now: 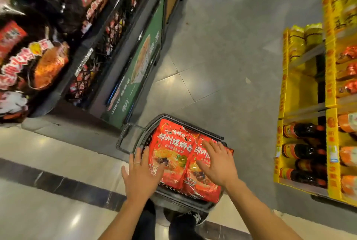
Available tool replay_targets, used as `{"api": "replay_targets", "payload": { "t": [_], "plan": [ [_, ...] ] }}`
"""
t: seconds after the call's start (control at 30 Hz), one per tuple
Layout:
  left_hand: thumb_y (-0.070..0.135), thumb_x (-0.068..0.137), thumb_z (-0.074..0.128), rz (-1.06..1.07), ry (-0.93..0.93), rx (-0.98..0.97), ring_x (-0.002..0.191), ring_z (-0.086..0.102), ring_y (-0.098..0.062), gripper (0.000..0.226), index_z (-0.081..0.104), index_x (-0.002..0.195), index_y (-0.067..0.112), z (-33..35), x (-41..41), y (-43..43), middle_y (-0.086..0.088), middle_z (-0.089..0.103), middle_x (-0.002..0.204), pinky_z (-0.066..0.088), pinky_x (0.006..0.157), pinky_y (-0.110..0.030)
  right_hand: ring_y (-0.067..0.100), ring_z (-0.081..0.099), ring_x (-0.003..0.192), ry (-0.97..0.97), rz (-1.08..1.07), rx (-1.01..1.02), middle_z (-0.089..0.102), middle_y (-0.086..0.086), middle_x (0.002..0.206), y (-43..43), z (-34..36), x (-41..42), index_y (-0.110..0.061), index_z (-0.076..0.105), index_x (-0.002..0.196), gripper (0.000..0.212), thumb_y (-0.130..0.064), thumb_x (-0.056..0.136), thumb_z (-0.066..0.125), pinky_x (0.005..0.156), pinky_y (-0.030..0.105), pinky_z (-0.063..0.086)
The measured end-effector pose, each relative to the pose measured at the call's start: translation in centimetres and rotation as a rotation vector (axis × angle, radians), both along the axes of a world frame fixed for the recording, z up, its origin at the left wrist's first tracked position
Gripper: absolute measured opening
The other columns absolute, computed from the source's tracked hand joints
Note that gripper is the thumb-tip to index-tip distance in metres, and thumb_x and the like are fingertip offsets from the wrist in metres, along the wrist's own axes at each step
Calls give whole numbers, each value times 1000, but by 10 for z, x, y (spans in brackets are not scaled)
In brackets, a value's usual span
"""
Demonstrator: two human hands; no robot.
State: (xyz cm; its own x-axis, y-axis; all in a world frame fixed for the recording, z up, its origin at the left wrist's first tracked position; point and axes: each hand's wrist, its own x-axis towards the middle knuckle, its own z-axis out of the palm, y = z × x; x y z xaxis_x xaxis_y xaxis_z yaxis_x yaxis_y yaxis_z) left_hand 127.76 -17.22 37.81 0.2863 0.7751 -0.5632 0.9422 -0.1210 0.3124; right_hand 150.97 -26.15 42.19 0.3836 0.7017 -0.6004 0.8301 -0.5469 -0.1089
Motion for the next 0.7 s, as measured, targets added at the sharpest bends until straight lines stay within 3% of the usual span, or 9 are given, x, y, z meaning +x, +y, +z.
{"api": "replay_targets", "payload": {
  "t": [0.13, 0.27, 0.37, 0.47, 0.53, 0.7],
  "plan": [
    [81, 82, 19, 208, -20, -5, 155, 3, -24, 92, 8, 160, 33, 5, -3, 11, 1, 5, 169, 11, 121, -56, 27, 29, 146, 45, -17, 122, 34, 2, 159, 53, -3, 18, -26, 26, 156, 99, -81, 75, 14, 116, 48, 29],
    [76, 91, 33, 317, 38, 35, 155, 3, -26, 86, 5, 160, 34, -15, 7, 15, -1, 2, 169, 9, 121, -57, 29, 30, 146, 65, 88, 146, 34, 5, 159, 68, -30, 35, -22, 27, 155, 100, -81, 76, 15, 117, 49, 29],
    [76, 91, 27, 406, 105, 46, 155, 1, -27, 85, 5, 160, 32, -43, 33, -4, -1, 1, 169, 9, 122, -57, 31, 28, 146, 102, 251, 137, 33, 7, 159, 77, -70, 59, -22, 28, 155, 97, -78, 78, 16, 117, 50, 28],
    [81, 79, 13, 574, 137, 60, 155, 3, -25, 94, 11, 160, 33, -67, 64, -33, 0, 4, 169, 5, 121, -55, 35, 26, 147, 154, 405, 130, 33, 12, 159, 82, -110, 86, -22, 34, 153, 95, -78, 78, 18, 116, 51, 28],
    [82, 75, 16, 671, 153, 51, 155, 4, -25, 97, 12, 159, 33, -82, 87, -56, 1, 5, 169, 4, 120, -56, 35, 23, 148, 176, 494, 107, 31, 12, 160, 81, -133, 107, -23, 35, 153, 95, -78, 77, 20, 117, 51, 26],
    [82, 77, 9, 849, 195, 39, 155, 1, -25, 95, 2, 159, 35, -122, 124, -112, 1, 1, 169, 9, 121, -61, 39, 27, 146, 220, 654, 144, 30, 14, 159, 90, -185, 146, -22, 38, 152, 87, -74, 82, 31, 114, 54, 31]
  ]
}}
